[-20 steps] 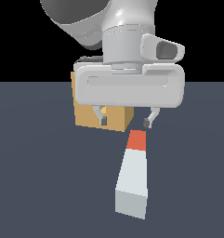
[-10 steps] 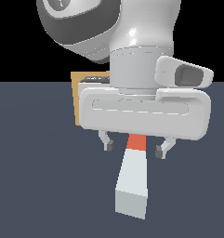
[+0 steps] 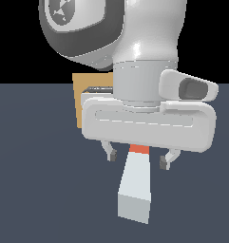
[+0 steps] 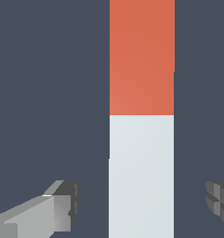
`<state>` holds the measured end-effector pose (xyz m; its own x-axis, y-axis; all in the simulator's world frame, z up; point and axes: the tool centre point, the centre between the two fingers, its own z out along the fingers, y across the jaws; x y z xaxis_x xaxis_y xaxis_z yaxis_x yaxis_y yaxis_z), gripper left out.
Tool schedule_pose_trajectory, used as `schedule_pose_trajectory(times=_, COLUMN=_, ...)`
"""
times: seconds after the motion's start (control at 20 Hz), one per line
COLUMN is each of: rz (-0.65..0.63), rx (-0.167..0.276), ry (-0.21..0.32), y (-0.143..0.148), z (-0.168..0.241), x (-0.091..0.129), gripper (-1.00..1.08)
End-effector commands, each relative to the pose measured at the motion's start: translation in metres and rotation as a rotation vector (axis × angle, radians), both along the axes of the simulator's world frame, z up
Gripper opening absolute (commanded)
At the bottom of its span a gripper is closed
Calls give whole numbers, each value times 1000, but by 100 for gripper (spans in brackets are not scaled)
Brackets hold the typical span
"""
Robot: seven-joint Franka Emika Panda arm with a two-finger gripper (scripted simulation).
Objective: Insert the peg into the horizontal hole in a box.
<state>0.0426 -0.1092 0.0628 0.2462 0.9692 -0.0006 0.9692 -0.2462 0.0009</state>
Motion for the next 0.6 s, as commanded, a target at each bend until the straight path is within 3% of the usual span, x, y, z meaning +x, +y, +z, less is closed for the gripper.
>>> schedule_pose_trajectory(times=0.0, rz=-1, rx=0, ry=1, y=0, z=-12, x=-1, gripper=100)
schedule_pose_trajectory(times=0.5, rz=-3, rx=1, ry=1, y=-1, z=-40, x=1, gripper=100)
schedule_pose_trajectory(times=0.55, rz=-3, rx=1, ry=1, y=-1, z=-40, x=1, gripper=-100)
